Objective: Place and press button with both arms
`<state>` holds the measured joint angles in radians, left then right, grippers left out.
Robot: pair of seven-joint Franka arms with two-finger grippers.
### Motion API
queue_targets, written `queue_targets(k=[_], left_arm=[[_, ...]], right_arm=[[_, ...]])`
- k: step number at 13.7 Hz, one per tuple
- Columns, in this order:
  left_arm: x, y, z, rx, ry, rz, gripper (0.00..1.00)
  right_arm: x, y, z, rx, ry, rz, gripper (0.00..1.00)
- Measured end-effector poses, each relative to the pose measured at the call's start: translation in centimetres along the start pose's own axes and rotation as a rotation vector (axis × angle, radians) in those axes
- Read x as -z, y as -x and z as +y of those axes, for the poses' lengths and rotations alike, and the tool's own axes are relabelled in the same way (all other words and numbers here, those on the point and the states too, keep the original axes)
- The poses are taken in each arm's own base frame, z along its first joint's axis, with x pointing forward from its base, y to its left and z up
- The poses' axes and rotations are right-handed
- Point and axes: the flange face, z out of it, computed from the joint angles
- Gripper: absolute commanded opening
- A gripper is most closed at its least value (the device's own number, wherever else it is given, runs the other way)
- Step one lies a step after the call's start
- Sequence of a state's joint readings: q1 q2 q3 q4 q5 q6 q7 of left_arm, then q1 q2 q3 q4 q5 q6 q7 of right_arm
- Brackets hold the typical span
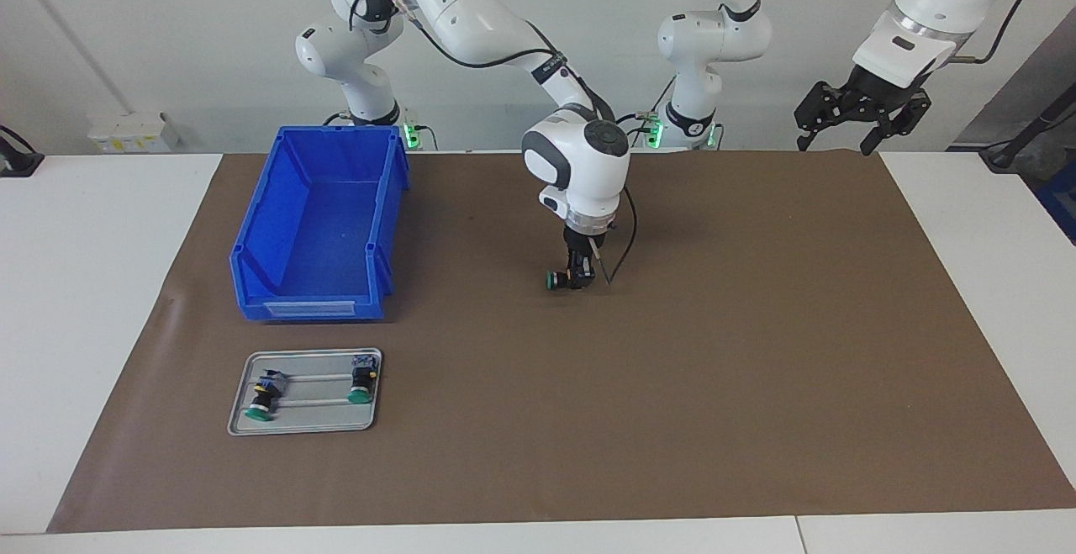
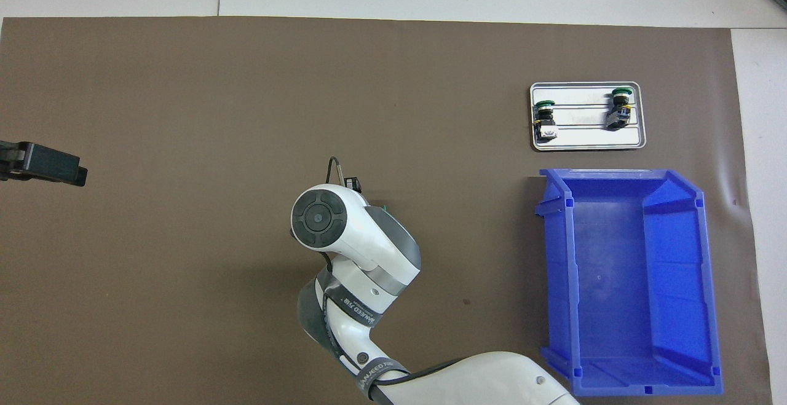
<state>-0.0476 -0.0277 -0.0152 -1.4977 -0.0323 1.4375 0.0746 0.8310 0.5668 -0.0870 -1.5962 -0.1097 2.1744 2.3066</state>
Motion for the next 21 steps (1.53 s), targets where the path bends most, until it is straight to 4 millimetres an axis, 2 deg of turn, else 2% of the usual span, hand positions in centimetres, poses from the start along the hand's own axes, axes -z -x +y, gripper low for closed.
queue_targets(k=[2,3,5,8,10,13,16,18,21], left_arm=[[0.0,0.0,0.0,0.0,0.0,0.0,1.0],[0.0,0.0,0.0,0.0,0.0,0.0,1.0],[0.0,0.0,0.0,0.0,0.0,0.0,1.0],[0.0,0.0,0.0,0.0,0.0,0.0,1.0],[0.0,0.0,0.0,0.0,0.0,0.0,1.0],[0.0,0.0,0.0,0.0,0.0,0.0,1.0],[0.0,0.0,0.0,0.0,0.0,0.0,1.0],[0.0,0.0,0.0,0.0,0.0,0.0,1.0],[0.0,0.0,0.0,0.0,0.0,0.0,1.0]], right_arm=[[1.2,-0.5,-0.5,0.02,-0.03,0.006,1.0],[2.5,-1.2,-1.1,0.034,-0.047,-0.003,1.0],[6.6,-4.3,-3.1,0.085,-0.082,-0.022,1.0],[12.9,-10.8,-5.1,0.236,-0.092,-0.013,1.0],[15.3,-14.8,-6.0,0.356,-0.089,-0.001,1.0],[17.0,-20.8,-7.9,0.514,-0.097,0.005,1.0],[18.6,-28.8,-9.3,0.697,-0.081,-0.003,1.0],[19.9,-34.4,-9.6,0.844,-0.074,0.004,1.0],[21.5,-41.1,-9.0,1.017,-0.051,0.013,1.0]])
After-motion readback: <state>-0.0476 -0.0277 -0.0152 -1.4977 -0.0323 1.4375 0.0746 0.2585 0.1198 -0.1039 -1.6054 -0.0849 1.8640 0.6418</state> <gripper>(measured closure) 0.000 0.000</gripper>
